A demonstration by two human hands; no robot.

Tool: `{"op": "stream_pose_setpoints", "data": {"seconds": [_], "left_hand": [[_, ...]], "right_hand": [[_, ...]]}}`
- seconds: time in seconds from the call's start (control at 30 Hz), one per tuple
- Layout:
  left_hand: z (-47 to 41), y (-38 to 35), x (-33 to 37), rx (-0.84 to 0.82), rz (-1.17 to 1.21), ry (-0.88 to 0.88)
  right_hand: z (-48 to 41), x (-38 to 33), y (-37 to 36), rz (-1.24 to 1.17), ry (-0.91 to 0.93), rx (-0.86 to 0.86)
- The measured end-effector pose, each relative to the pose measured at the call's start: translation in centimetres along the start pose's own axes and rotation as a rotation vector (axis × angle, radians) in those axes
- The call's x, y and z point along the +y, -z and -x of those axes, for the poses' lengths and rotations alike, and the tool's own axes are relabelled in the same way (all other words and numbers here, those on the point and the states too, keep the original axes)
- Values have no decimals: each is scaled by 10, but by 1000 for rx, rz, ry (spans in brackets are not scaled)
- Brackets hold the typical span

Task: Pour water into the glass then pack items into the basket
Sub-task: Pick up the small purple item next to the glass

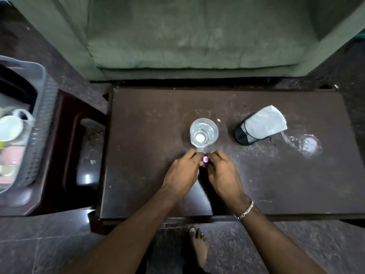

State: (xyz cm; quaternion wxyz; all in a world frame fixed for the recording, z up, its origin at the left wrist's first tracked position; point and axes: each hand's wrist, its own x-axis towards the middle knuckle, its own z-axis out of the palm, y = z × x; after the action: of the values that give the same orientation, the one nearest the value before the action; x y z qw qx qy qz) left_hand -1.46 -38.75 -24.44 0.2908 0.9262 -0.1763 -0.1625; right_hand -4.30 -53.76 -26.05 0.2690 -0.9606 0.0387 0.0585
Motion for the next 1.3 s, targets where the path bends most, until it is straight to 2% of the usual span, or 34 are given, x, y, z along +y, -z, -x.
{"op": "stream_pose_setpoints", "data": {"seconds": [0.23, 0.4, 0.47, 0.73, 0.9, 1.0, 1.1, 1.17, 1.3], "left_hand": [[59, 101, -29, 74, -76, 69], [110, 184, -74, 209, -129, 137], [139, 225, -110, 272, -114, 181], [196, 315, -199, 404, -160, 272], [220, 346, -265, 433, -123, 381], [231, 351, -303, 472, -194, 386], [239, 345, -337, 474, -317, 338], [245, 340, -352, 465, -355, 370], [254, 327, -366, 465, -342, 484]], "right_hand": [[3, -114, 18, -18, 129, -33], [-4, -222, 14, -54, 274, -38], [-10, -282, 0, -85, 381, -63], [-35, -421, -50, -92, 566, -109], [-53, -490, -97, -35, 635, -180], [-60, -519, -129, -11, 637, -251], [-63, -540, -157, 105, 681, -359], [-63, -548, -166, 131, 654, -417], [-56, -552, -184, 183, 628, -402]]}}
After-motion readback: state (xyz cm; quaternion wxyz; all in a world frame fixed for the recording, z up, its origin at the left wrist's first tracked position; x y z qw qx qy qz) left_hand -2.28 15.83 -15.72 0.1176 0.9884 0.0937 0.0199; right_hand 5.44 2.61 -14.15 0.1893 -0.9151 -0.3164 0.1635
